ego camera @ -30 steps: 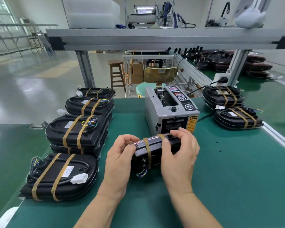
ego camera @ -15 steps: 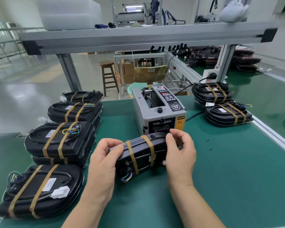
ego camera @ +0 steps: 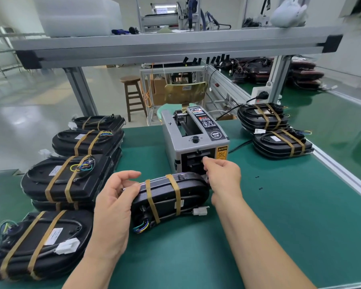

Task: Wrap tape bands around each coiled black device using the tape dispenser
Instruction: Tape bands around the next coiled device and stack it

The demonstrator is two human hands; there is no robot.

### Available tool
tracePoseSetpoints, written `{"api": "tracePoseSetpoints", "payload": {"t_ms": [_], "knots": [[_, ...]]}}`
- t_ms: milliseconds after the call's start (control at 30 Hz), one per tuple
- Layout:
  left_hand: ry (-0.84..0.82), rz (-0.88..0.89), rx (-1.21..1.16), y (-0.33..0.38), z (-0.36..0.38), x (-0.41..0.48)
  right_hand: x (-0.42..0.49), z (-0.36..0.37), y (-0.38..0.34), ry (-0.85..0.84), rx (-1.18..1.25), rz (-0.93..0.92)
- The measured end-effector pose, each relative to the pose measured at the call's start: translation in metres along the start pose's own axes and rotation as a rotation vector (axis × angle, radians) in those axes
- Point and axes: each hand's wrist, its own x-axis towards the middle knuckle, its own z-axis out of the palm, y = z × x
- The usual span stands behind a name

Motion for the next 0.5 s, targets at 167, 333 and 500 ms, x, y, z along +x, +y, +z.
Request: {"api": "tracePoseSetpoints", "payload": {"t_ms": [167,333,500], "knots": [[-0.025,0.105,0.382,0.004,0.001,0.001,-0.002,0.003,-0.002,0.0,0.038,0.038],[-0.086,0.555,0.904,0.014,0.009,0.002,-0.003,0.01,-0.001,0.069,0.049,0.007],[-0.35,0.739,1.22,0.025,0.022,-0.001,-0.009,0.01,-0.001,0.064,0.026,-0.031]]}}
